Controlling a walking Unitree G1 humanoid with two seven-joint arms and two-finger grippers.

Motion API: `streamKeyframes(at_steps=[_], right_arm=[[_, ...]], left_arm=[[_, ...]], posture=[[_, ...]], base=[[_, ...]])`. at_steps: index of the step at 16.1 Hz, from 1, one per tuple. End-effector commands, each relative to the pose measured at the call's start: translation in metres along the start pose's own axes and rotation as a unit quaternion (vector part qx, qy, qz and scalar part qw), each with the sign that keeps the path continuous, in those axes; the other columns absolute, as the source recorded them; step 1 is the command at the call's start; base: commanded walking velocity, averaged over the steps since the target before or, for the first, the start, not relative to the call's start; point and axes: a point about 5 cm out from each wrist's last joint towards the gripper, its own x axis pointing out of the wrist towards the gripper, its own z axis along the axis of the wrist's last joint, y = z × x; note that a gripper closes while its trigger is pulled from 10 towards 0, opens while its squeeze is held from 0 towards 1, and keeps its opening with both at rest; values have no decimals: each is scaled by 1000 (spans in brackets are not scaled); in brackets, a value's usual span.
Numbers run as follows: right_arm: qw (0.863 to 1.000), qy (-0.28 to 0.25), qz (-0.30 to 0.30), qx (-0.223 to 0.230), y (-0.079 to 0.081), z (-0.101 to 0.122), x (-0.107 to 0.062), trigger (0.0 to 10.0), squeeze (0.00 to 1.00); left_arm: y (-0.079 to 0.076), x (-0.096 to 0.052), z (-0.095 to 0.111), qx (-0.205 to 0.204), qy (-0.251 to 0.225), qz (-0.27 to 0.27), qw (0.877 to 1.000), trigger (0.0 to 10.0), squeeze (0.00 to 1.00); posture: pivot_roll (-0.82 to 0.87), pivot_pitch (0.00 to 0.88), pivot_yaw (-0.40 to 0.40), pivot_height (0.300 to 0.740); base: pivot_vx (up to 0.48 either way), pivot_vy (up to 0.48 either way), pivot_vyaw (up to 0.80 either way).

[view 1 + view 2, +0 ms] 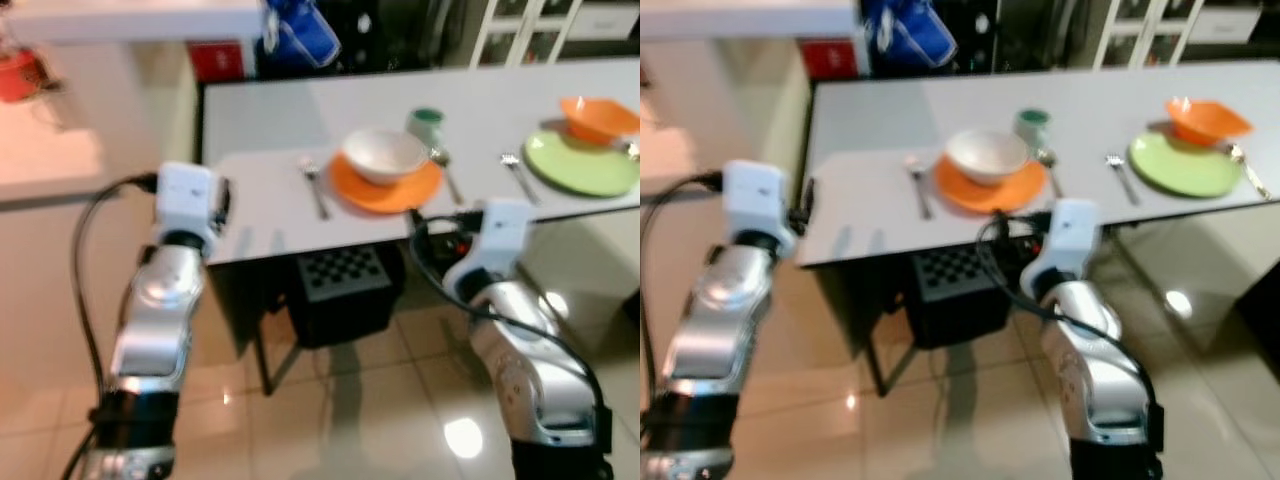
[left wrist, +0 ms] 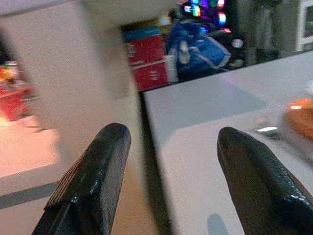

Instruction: Setting the table

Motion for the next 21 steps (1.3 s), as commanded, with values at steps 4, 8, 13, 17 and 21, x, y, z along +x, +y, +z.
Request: streamKeyframes(at_steps=[4, 8, 13, 17, 21], right_arm=[[1000, -5, -13, -7, -8, 3, -1, 10000, 0], [1000, -5, -8, -8, -6, 2, 0, 10000, 0], [1000, -6, -4, -10, -5, 2, 0, 10000, 0], [1000, -8, -6, -11, -5, 3, 1, 10000, 0], [1000, -10, -7, -17, -6, 4, 0, 10000, 0]], left_arm=[[-4, 4, 8, -1, -12, -3, 1000, 10000, 0], [0, 4, 9, 0, -15, 2, 1000, 10000, 0], [1, 5, 11, 3, -22, 4, 1000, 10000, 0], [0, 6, 13, 3, -26, 2, 1000, 10000, 0], [-10, 3, 23, -24, -61, -26, 998, 10000, 0]], posture=[[-58, 0, 8, 740], [-52, 0, 5, 740], [-50, 0, 6, 740], [-50, 0, 8, 740], [-53, 0, 11, 740]], base=[[0, 480, -470], [0, 480, -523], [0, 480, -420], [0, 480, 0], [0, 189, 0]])
